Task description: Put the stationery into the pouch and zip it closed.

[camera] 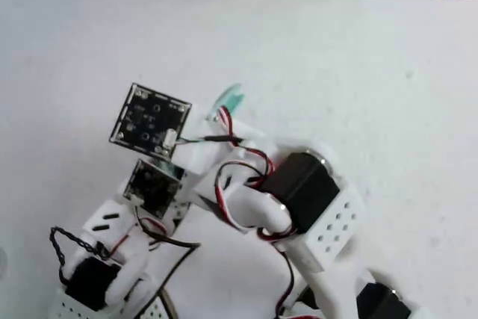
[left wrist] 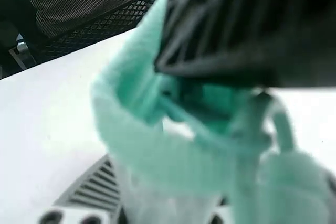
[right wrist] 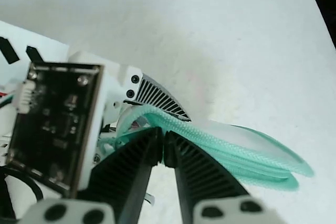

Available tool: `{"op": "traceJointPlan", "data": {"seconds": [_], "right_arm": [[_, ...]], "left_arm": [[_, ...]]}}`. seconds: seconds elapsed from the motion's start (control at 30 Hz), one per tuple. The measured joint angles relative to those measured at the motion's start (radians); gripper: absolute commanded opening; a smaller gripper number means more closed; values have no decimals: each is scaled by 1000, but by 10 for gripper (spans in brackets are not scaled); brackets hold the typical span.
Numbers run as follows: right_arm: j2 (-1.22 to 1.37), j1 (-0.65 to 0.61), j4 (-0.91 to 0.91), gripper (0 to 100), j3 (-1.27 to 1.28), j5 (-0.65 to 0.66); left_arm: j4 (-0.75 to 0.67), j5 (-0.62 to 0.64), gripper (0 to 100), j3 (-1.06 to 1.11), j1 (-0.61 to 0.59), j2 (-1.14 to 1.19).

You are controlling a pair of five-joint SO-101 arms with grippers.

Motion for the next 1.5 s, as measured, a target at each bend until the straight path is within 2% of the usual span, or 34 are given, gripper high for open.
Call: {"op": "traceJointPlan", "data": {"seconds": [0.17,0.3,0.4,0.63,0.73,0.87,1.07,1.2,1.33,1.5], "right_arm": [[8,-48,0,19,6,-3],[-23,-29,0,19,11,-3],[-69,91,5,19,-25,2],[-278,491,-78,19,-6,-2],[-353,617,-126,19,135,-2],[-482,698,-270,19,448,-66],[-698,717,-635,19,1022,-259],[-813,726,-835,19,1298,-311],[-868,726,-924,19,1422,-319],[-876,753,-1011,19,1491,-321]], "left_arm": [[0,2,24,0,0,-2],[0,0,24,0,0,-2],[-6,-3,24,0,3,2],[-91,2,24,11,-41,12],[-184,0,24,12,-104,14],[-288,-15,24,12,-118,14],[-434,-238,24,12,-140,14],[-549,-339,24,12,-187,46],[-589,-361,24,-44,-196,235],[-552,-270,24,-316,-166,609]]}}
